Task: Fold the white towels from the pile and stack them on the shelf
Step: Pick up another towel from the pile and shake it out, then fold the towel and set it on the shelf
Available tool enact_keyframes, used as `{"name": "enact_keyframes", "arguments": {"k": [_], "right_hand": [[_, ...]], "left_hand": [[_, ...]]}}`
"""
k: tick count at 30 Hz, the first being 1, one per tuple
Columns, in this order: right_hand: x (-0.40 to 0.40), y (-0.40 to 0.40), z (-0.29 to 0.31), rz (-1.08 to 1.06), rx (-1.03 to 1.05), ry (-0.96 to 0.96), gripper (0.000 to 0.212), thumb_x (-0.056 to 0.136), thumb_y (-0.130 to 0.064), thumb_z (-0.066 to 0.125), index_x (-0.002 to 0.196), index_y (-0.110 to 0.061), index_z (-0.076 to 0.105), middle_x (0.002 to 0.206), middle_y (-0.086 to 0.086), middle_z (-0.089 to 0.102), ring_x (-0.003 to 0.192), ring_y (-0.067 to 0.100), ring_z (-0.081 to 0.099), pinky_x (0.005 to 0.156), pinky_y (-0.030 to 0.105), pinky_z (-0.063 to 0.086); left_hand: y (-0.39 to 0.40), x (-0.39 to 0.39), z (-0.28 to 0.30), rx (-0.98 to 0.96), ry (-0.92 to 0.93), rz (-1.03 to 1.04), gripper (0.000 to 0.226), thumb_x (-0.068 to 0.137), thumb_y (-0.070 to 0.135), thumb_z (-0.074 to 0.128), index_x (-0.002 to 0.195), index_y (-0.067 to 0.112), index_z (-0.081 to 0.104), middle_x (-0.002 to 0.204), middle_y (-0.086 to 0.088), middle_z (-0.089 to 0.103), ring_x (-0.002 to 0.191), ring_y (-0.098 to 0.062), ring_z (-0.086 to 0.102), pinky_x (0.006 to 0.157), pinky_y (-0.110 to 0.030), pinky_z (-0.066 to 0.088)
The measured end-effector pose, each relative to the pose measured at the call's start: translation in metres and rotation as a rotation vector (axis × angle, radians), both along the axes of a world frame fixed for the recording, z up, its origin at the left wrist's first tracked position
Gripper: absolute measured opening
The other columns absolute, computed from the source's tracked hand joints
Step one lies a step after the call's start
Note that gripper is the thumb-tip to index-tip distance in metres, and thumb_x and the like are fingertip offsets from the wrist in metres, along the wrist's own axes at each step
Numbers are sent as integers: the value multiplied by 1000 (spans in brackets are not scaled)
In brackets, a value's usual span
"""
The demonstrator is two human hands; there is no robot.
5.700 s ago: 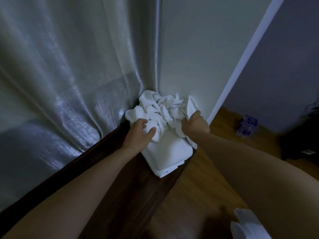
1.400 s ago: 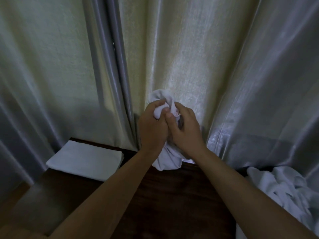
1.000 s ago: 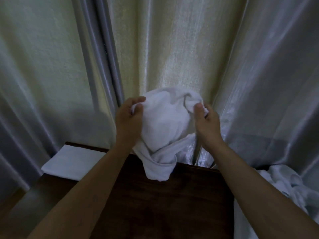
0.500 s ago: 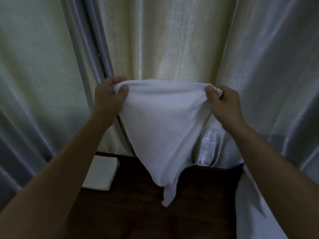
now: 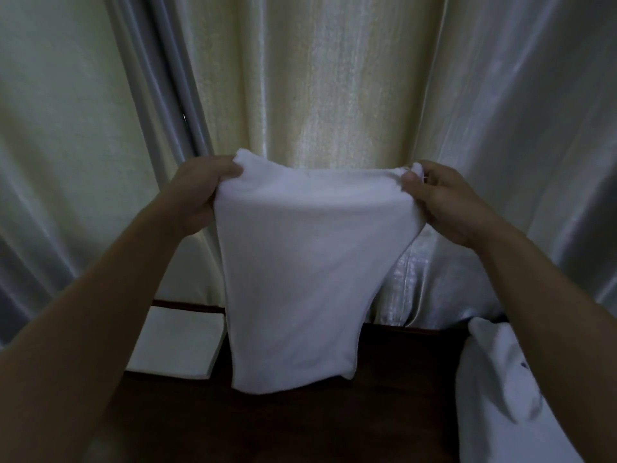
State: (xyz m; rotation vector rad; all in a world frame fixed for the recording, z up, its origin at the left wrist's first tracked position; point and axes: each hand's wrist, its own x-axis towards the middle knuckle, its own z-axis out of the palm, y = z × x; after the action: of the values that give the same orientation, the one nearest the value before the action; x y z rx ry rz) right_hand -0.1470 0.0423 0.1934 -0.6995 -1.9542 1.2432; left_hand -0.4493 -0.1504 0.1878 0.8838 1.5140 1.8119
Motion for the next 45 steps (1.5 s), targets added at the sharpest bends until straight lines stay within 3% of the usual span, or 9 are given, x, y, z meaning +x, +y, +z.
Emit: {"name": "enact_keyframes", "arguments": {"k": [3, 7, 13, 17, 21, 27, 32, 41, 45], "right_hand": [[-7, -2, -4, -81, -78, 111, 36, 103, -43, 54, 95, -12, 71, 82, -1, 72, 73, 9, 68, 62, 24, 53], [-11, 6, -7, -167, -53, 210, 34, 102, -38, 58, 93, -10, 74, 79, 1, 73, 70, 10, 68, 60, 22, 53], [11, 34, 6, -98, 167, -105, 30, 103, -19, 57, 82, 1, 65, 63, 10, 48, 49, 13, 41, 47, 26, 33], [13, 38, 14, -126, 111, -170, 30, 106, -24, 52, 99, -2, 71, 85, 13, 66, 69, 18, 63, 46, 28, 45], [-2, 41, 22, -229, -21, -73, 37, 106, -35, 51, 110, -4, 70, 95, 11, 69, 78, 22, 68, 47, 25, 53], [-12, 49, 53, -222, -177, 175, 39, 101, -32, 60, 85, 4, 62, 98, 15, 67, 82, 28, 73, 63, 35, 64], [-6, 50, 68, -218, -27, 302, 32, 99, -28, 66, 92, 3, 58, 103, 20, 52, 95, 38, 70, 70, 39, 65], [43, -12, 42, -163, 73, 189, 22, 99, -15, 63, 78, -11, 60, 92, 16, 57, 76, 30, 69, 68, 42, 63], [72, -47, 3, -139, 2, 39, 22, 91, -10, 65, 94, 11, 62, 86, 28, 59, 69, 40, 65, 62, 42, 61]], "left_hand": [[2, 4, -4, -15, 72, -12, 13, 94, 10, 64, 90, 10, 77, 89, -7, 76, 85, -19, 70, 69, -25, 57], [5, -3, -9, -90, 205, 22, 18, 90, 21, 72, 106, 12, 75, 108, -9, 75, 99, -21, 71, 84, -36, 56], [4, -27, -10, -91, 377, 201, 12, 94, 19, 69, 100, 10, 74, 88, -12, 68, 77, -21, 62, 68, -29, 51], [8, -29, -3, -200, 571, 256, 17, 93, 20, 69, 79, 12, 68, 66, -7, 59, 57, -18, 54, 53, -23, 50], [28, -25, 15, -146, 476, 211, 20, 99, 21, 63, 85, 8, 62, 78, -12, 60, 61, -21, 62, 51, -30, 60], [47, -23, 48, -23, 383, 217, 23, 101, 19, 60, 81, 8, 56, 97, -18, 57, 84, -29, 67, 67, -35, 64], [41, -22, 61, 67, 402, 258, 20, 100, 21, 60, 85, 9, 55, 105, -23, 61, 93, -35, 71, 71, -33, 63], [-35, 18, 28, 124, 500, 151, 19, 102, 15, 58, 84, 12, 56, 76, -9, 64, 74, -24, 71, 69, -36, 65], [-75, 30, -6, -34, 613, 0, 19, 100, 12, 61, 80, 12, 61, 74, -14, 62, 65, -20, 68, 66, -44, 64]]}}
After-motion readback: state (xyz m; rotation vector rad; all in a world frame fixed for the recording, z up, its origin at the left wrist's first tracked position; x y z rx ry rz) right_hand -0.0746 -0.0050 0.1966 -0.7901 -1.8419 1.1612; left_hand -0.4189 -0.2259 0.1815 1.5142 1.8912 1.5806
